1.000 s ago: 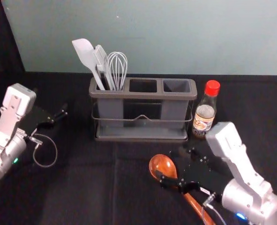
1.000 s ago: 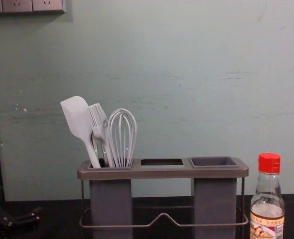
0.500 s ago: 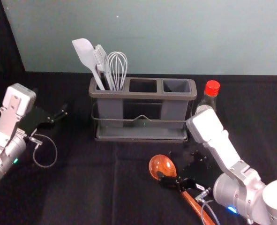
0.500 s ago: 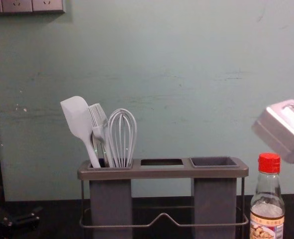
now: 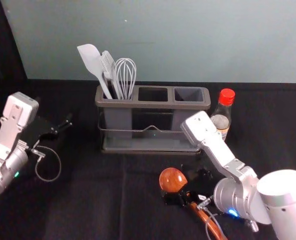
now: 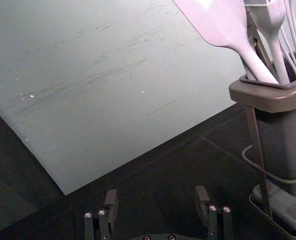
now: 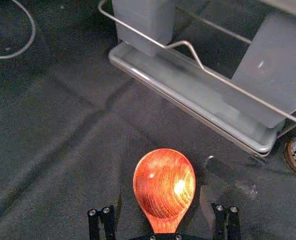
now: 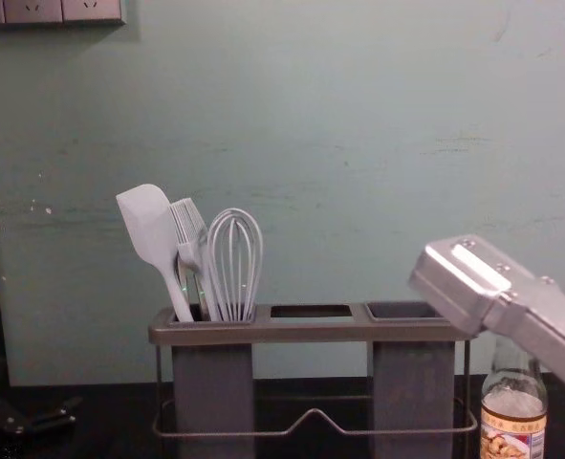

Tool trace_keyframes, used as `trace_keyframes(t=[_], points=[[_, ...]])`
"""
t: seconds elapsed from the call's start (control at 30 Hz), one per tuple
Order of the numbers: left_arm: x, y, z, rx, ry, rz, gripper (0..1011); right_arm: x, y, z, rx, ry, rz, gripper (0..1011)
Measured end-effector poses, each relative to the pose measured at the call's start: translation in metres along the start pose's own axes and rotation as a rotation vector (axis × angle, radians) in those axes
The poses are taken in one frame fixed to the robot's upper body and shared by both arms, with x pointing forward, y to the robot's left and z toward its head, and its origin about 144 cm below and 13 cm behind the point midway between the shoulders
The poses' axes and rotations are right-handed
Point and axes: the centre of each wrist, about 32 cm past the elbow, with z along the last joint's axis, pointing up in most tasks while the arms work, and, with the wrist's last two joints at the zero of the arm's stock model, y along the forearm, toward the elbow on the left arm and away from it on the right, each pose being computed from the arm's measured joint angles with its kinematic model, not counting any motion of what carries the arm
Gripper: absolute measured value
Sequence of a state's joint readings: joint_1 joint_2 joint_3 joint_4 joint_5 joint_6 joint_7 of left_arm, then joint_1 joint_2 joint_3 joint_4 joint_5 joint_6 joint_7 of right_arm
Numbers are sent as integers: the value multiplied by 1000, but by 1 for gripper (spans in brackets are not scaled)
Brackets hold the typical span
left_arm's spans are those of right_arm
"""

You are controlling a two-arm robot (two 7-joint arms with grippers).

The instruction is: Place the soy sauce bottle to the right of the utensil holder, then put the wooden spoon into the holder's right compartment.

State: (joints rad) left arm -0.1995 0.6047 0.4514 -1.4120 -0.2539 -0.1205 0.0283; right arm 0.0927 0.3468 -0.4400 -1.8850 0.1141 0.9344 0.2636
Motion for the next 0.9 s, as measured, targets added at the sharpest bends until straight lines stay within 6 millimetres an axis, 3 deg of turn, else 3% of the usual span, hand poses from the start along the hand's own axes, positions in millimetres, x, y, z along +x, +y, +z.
trace_keyframes(t=[0.43, 0.9], points=[[0, 0, 0, 0, 0, 0, 1005, 1, 16, 10, -36, 12, -4, 1004], [0, 0, 0, 0, 0, 0, 1005, -1, 24, 7, -12, 33, -22, 1004]])
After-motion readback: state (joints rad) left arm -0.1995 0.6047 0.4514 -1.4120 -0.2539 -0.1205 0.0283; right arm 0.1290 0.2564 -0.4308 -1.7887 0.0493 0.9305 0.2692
